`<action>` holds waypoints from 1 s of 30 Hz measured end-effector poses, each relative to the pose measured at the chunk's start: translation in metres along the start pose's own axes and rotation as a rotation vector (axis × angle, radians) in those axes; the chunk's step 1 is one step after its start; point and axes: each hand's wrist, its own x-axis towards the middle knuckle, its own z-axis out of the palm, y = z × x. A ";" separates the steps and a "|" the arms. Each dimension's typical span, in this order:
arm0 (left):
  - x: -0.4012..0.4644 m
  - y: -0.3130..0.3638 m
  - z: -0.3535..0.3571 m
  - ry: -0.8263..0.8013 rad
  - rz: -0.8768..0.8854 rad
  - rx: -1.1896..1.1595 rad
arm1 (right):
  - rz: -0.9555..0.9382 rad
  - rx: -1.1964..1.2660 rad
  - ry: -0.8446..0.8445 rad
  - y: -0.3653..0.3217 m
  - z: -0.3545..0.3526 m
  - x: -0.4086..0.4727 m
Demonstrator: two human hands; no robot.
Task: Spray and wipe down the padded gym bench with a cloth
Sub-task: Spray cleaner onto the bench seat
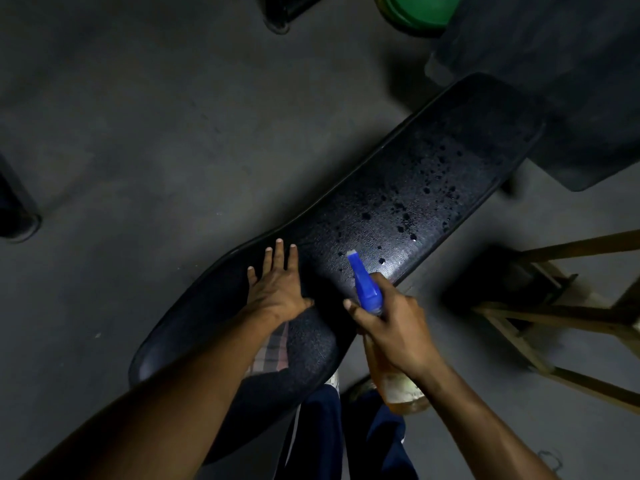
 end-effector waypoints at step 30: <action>-0.032 0.061 0.027 0.119 -0.059 -0.123 | -0.126 0.177 -0.024 0.046 -0.071 -0.005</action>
